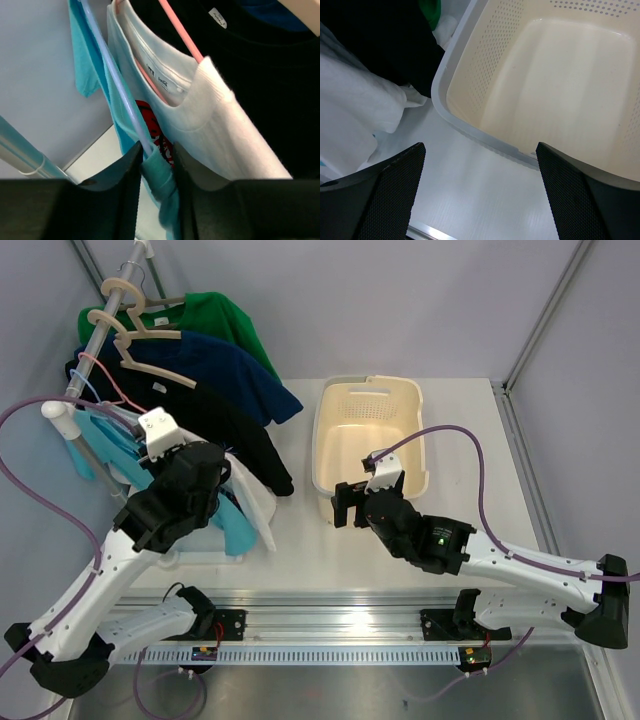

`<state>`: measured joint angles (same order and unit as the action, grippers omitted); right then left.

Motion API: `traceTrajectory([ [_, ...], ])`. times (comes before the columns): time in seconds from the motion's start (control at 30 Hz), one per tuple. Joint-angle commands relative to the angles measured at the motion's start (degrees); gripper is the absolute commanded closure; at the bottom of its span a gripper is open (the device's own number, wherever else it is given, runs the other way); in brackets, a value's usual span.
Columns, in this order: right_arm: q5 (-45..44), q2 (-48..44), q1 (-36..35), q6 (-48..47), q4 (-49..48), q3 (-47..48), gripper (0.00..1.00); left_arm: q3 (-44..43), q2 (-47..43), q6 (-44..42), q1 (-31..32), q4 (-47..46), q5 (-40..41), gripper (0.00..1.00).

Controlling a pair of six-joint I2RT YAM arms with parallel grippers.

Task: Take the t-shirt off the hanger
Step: Pick up the hanger from the clothesline.

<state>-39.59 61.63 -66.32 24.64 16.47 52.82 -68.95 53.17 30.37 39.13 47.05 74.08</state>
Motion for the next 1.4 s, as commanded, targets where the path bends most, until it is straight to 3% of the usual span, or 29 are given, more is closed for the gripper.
traceTrajectory([
  [0.0, 0.1, -1.1, -0.2, 0.5, 0.0, 1.9, 0.00, -2.9, -1.6, 1.1, -0.4, -1.6, 1.1, 0.78],
  [0.03, 0.3, -0.9, -0.2, 0.4, 0.0, 2.0, 0.00, -3.2, -2.3, 0.4, -0.4, -1.7, 1.0, 0.94],
  [0.07, 0.4, -0.7, -0.2, 0.4, -0.1, 2.1, 0.01, -4.1, -2.5, 0.0, -0.4, -1.5, 0.9, 1.00],
  [0.53, 0.2, 1.8, -0.2, 0.1, 0.3, 3.1, 0.01, -13.2, -4.6, -10.0, -0.4, -1.5, -1.6, 1.00],
  [0.87, -0.1, 2.8, -0.3, -0.3, 0.8, 3.6, 0.00, -11.0, -12.0, -10.5, -0.4, 0.0, -17.4, 1.00],
  [1.23, -1.0, 4.1, -0.3, -1.4, 1.1, 4.3, 0.01, -17.4, -15.9, -8.7, -0.4, 2.5, -27.4, 1.00],
  [1.37, 2.7, 4.2, -0.2, -4.2, 0.4, 4.9, 0.01, -19.2, -16.2, -7.5, -0.4, 4.4, -33.4, 1.00],
])
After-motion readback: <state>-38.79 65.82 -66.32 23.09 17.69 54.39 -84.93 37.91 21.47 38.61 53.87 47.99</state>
